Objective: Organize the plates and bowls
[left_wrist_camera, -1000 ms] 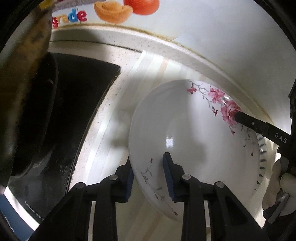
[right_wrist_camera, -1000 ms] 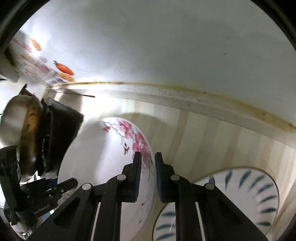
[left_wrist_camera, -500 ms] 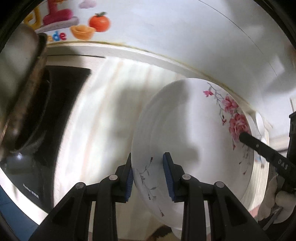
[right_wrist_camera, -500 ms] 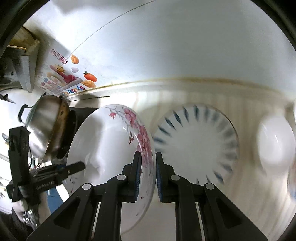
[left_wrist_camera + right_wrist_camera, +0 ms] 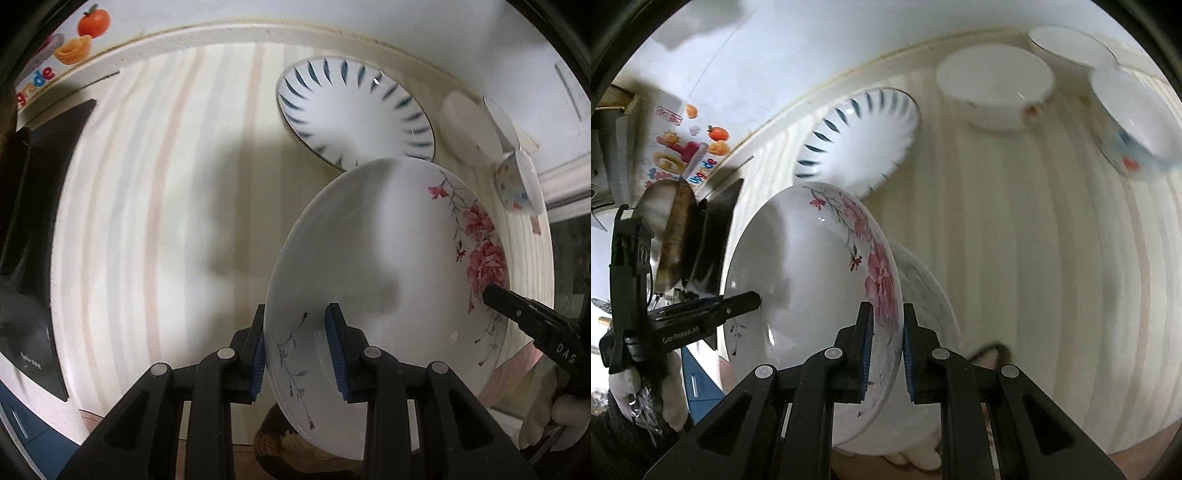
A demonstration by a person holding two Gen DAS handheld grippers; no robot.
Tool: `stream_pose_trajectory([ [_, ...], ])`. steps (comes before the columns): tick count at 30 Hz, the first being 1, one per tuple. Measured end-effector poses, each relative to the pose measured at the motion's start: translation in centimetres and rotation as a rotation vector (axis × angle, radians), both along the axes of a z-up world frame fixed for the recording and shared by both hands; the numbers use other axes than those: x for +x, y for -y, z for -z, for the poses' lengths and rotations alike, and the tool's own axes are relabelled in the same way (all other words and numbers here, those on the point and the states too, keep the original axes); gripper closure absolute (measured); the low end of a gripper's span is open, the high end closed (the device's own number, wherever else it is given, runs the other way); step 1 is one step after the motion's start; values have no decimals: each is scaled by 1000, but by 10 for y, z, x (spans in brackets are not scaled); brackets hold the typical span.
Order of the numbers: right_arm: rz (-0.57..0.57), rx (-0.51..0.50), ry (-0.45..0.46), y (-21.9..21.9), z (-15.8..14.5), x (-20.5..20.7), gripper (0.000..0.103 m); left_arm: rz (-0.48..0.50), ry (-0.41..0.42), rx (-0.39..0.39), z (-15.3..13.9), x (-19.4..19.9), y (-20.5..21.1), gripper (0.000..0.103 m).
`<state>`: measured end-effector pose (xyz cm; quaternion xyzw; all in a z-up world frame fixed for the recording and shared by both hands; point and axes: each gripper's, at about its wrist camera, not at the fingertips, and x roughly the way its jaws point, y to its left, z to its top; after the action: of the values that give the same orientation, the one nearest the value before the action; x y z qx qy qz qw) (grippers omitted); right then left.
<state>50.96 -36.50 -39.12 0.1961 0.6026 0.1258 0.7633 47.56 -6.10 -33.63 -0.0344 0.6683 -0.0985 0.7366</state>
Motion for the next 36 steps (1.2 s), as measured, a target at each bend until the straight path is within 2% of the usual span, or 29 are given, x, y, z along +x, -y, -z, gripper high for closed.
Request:
stream_pose_trajectory([
  [7,15,11,-29,11,18,-18,86,39,-8,40,6,-10,16,75],
  [18,-13,10,-79,0,36,-24,86,31,-25,92,32,3,28,75],
  [28,-2,-12,-93,-1,34,-18,87,59,-29,149,43,10,57,75],
  [36,-4,-40,-162,-3,29,-9,85,73,-49,159,52,7,70,75],
])
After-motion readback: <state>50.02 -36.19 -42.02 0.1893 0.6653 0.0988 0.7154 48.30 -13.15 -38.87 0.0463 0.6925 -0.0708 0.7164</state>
